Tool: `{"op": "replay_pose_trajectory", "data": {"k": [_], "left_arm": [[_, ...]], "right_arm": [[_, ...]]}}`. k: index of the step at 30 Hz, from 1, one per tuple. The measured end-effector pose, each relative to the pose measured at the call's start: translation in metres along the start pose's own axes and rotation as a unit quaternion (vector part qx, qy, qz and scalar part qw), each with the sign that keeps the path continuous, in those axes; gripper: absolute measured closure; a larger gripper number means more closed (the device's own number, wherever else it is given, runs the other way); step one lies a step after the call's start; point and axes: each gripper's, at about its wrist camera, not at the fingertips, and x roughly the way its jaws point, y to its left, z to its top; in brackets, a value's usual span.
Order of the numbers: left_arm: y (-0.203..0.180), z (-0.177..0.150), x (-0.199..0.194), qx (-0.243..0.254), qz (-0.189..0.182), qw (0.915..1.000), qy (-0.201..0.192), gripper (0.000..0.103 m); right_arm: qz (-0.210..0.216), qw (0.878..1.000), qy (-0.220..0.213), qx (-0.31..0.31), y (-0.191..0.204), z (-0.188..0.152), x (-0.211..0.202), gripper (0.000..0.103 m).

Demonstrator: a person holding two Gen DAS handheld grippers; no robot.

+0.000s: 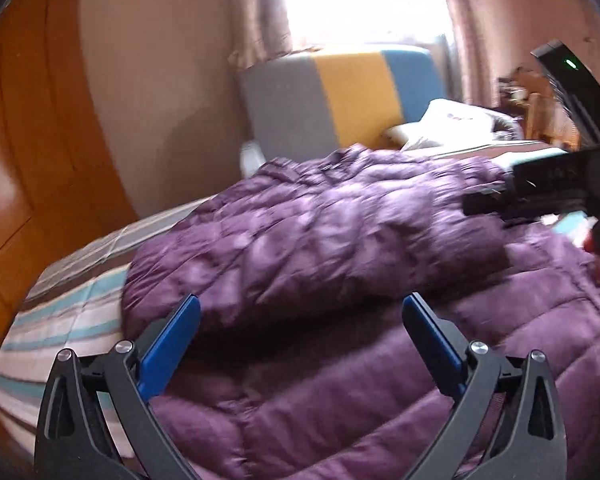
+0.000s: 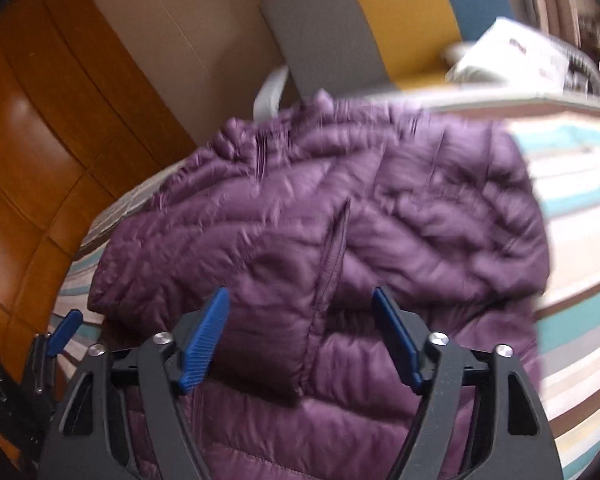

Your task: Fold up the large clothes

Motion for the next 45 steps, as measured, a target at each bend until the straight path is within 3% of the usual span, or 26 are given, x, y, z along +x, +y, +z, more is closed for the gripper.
{"op": "replay_pose_trajectory", "data": {"k": [1, 4, 7, 10, 14, 17, 20, 22, 29, 30, 31, 32, 35, 38, 40, 45], "left_arm": [[0.007, 0.000, 0.004, -0.012, 0.012, 0.9998, 0.009, 0.003], [0.038, -0.003, 0.013, -0.075, 0.054, 0.9951, 0.034, 0.006], [0.065, -0.006, 0.021, -0.130, 0.085, 0.9865, 0.052, 0.006], [0.082, -0.008, 0.030, -0.154, 0.109, 0.9797, 0.067, 0.006], [0.094, -0.008, 0.047, -0.164, 0.127, 0.9746, 0.085, 0.006], [0.103, -0.015, 0.062, -0.180, 0.130, 0.9687, 0.111, 0.006], [0.118, -0.028, 0.080, -0.215, 0.115, 0.9574, 0.155, 0.007], [0.125, -0.030, 0.082, -0.228, 0.105, 0.9556, 0.155, 0.007], [0.111, -0.011, 0.035, -0.212, 0.116, 0.9684, 0.060, 0.007], [0.108, -0.005, 0.031, -0.206, 0.117, 0.9702, 0.050, 0.007], [0.105, 0.002, 0.029, -0.200, 0.116, 0.9722, 0.039, 0.007], [0.102, 0.009, 0.028, -0.194, 0.112, 0.9741, 0.031, 0.007], [0.094, 0.028, 0.037, -0.176, 0.103, 0.9787, 0.024, 0.007], [0.085, 0.040, 0.057, -0.154, 0.098, 0.9827, 0.030, 0.010], [0.080, 0.047, 0.080, -0.129, 0.100, 0.9854, 0.049, 0.016], [0.086, 0.042, 0.123, -0.121, 0.107, 0.9811, 0.107, 0.021]], "right_arm": [[0.011, 1.000, 0.015, 0.009, -0.001, -0.002, 0.006, 0.062], [0.031, 0.999, 0.036, -0.005, 0.013, -0.005, 0.014, 0.086], [-0.005, 0.998, -0.002, -0.066, 0.036, 0.011, 0.004, 0.093], [-0.033, 0.995, -0.043, -0.086, 0.041, 0.038, -0.004, 0.093], [-0.059, 0.994, -0.034, -0.085, 0.025, 0.062, 0.019, 0.093], [-0.080, 0.993, -0.021, -0.081, 0.008, 0.055, 0.033, 0.092], [-0.089, 0.992, -0.018, -0.084, 0.000, 0.043, 0.043, 0.093], [-0.093, 0.991, -0.026, -0.091, 0.001, 0.034, 0.044, 0.086], [-0.106, 0.986, -0.048, -0.117, 0.009, 0.030, 0.019, 0.085], [-0.106, 0.986, -0.049, -0.118, 0.010, 0.032, 0.019, 0.076], [-0.107, 0.986, -0.055, -0.117, 0.012, 0.032, 0.015, 0.052], [-0.105, 0.985, -0.068, -0.116, 0.013, 0.032, 0.011, 0.045], [-0.108, 0.983, -0.082, -0.123, 0.020, 0.036, 0.009, 0.045], [-0.109, 0.982, -0.076, -0.132, 0.028, 0.042, 0.019, 0.055], [-0.111, 0.982, -0.069, -0.139, 0.035, 0.047, 0.026, 0.063], [-0.139, 0.979, -0.036, -0.143, 0.041, 0.057, 0.062, 0.064]]}}
